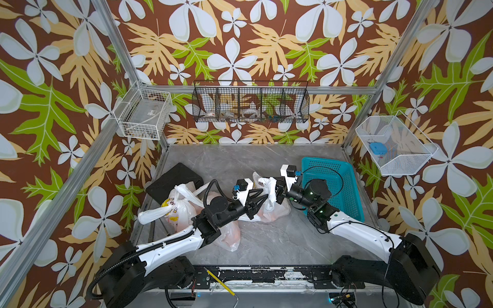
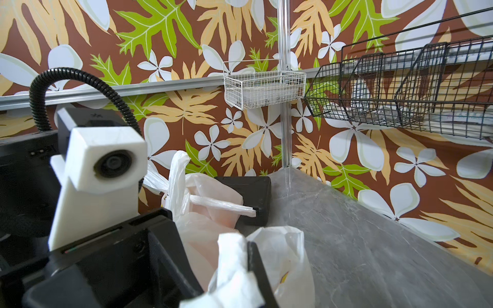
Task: Place the oranges into plastic bags & tie knots
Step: Tie the plastic bag at the center of the board.
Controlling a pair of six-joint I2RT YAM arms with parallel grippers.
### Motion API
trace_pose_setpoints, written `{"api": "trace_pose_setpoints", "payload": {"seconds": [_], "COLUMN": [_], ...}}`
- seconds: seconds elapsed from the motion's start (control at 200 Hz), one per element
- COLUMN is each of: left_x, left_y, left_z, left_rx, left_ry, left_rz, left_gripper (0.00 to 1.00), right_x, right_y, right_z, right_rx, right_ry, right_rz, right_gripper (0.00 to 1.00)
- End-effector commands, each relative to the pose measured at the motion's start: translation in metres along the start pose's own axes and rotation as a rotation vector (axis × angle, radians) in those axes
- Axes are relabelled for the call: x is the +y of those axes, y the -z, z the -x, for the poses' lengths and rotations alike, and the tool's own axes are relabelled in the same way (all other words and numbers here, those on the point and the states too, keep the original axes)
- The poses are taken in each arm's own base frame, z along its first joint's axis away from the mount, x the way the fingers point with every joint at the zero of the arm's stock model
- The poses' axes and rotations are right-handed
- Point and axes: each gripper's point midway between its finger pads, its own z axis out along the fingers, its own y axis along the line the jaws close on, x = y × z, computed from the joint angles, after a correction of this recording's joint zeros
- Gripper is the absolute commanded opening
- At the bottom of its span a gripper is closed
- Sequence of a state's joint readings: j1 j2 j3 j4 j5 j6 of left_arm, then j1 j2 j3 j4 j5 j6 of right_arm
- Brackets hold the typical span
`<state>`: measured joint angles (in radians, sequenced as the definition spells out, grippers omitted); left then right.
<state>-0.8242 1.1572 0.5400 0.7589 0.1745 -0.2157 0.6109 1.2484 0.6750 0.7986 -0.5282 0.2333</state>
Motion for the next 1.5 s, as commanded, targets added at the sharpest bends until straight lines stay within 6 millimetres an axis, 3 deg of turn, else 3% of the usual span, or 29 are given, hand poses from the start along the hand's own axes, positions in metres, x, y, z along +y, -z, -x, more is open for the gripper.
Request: {"api": "trace_pose_setpoints", "payload": {"seconds": [0.0,0.195,0.44,0.51,0.606,0.711,0.881,1.011,1.156,1.296,1.496], "left_x": [-0.011,-0.006,0.002,0.003,0.003,-0.006,-0.025,-0.013,-0.004,0.000,-0.001], "left_y": [-0.006,-0.012,0.029,0.044,0.067,0.077,0.060,0.032,0.015,0.006,0.004], "left_z": [0.020,0.014,0.026,0.033,0.055,0.079,0.102,0.090,0.079,0.070,0.062], "left_rx": [-0.085,-0.091,-0.129,-0.150,-0.225,-0.270,-0.237,-0.102,-0.057,-0.037,-0.025], "left_ry": [0.024,0.037,0.027,0.045,0.084,0.119,0.282,0.420,0.470,0.487,0.503], "left_rz": [-0.061,-0.046,0.000,-0.003,-0.016,-0.048,-0.177,-0.118,-0.097,-0.093,-0.114], "left_gripper": [0.38,0.39,0.51,0.57,0.64,0.69,0.64,0.61,0.61,0.60,0.50], "right_x": [0.008,0.011,0.018,0.019,0.020,0.022,0.022,0.021,0.020,0.019,0.017], "right_y": [0.002,0.007,0.014,0.016,0.019,0.020,0.018,0.018,0.018,0.018,0.018], "right_z": [0.014,0.016,0.021,0.021,0.022,0.021,0.021,0.019,0.017,0.016,0.015], "right_rx": [-0.048,-0.063,-0.102,-0.108,-0.120,-0.128,-0.123,-0.117,-0.110,-0.108,-0.101], "right_ry": [0.015,0.019,0.057,0.073,0.098,0.112,0.120,0.116,0.114,0.111,0.111], "right_rz": [0.032,0.036,0.054,0.056,0.054,0.063,0.071,0.065,0.058,0.053,0.042], "right_gripper": [0.00,0.00,0.00,0.00,0.00,0.00,0.00,0.00,0.00,0.00,0.00]}}
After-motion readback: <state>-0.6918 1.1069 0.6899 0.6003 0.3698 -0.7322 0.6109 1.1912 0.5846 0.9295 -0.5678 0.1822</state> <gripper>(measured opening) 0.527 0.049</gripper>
